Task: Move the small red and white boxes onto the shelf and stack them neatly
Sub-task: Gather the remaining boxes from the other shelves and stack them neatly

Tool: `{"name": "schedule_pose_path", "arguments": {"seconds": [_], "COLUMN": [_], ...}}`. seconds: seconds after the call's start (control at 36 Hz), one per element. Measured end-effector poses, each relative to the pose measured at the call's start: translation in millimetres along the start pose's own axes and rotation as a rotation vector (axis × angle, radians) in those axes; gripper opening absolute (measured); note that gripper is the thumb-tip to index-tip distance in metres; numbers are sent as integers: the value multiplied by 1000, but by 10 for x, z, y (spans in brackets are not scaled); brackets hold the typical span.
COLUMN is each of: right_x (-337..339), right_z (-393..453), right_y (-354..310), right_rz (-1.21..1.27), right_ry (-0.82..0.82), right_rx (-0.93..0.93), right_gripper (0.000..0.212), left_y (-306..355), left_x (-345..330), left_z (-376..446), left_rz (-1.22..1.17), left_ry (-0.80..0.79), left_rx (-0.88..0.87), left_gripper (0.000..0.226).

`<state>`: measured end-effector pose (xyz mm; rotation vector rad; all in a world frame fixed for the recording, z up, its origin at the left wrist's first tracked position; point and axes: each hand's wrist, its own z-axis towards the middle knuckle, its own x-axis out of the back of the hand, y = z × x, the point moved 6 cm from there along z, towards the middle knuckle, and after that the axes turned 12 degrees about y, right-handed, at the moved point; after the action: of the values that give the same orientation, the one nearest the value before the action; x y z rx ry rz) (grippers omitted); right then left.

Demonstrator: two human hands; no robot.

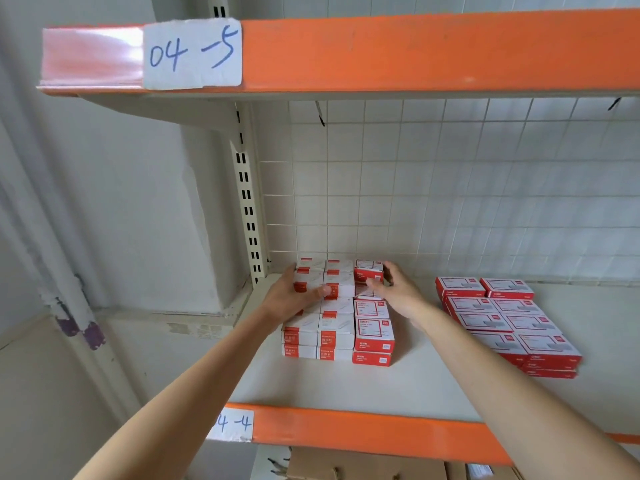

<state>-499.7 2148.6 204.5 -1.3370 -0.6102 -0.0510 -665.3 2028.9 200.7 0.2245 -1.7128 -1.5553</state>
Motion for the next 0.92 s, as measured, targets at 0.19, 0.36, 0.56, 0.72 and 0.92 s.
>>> {"name": "schedule_pose_path", "arguments": {"seconds": [0.19, 0.36, 0.56, 0.72, 0.92], "right_x": [8, -4, -61, -128, 5], "right_z": [199, 181, 187, 160, 142], "right_y": [110, 78, -28, -49, -79], "right_rz": [-5, -33, -229, -356, -547], "right_ry": [17, 17, -27, -97, -105], "right_rx": [3, 6, 65, 112, 244], "right_gripper": [38, 40, 54, 56, 58], "left_y": [-62, -13, 125, 161, 332], "left_x": [4, 14, 75, 86, 84], "left_z": [81, 76, 78, 97, 103], "left_rz": [22, 177, 335, 475, 782], "left_ry": [9, -7, -39, -87, -84], "left_rx": [14, -37, -114, -173, -305], "left_gripper": [59, 61, 81, 73, 67]}}
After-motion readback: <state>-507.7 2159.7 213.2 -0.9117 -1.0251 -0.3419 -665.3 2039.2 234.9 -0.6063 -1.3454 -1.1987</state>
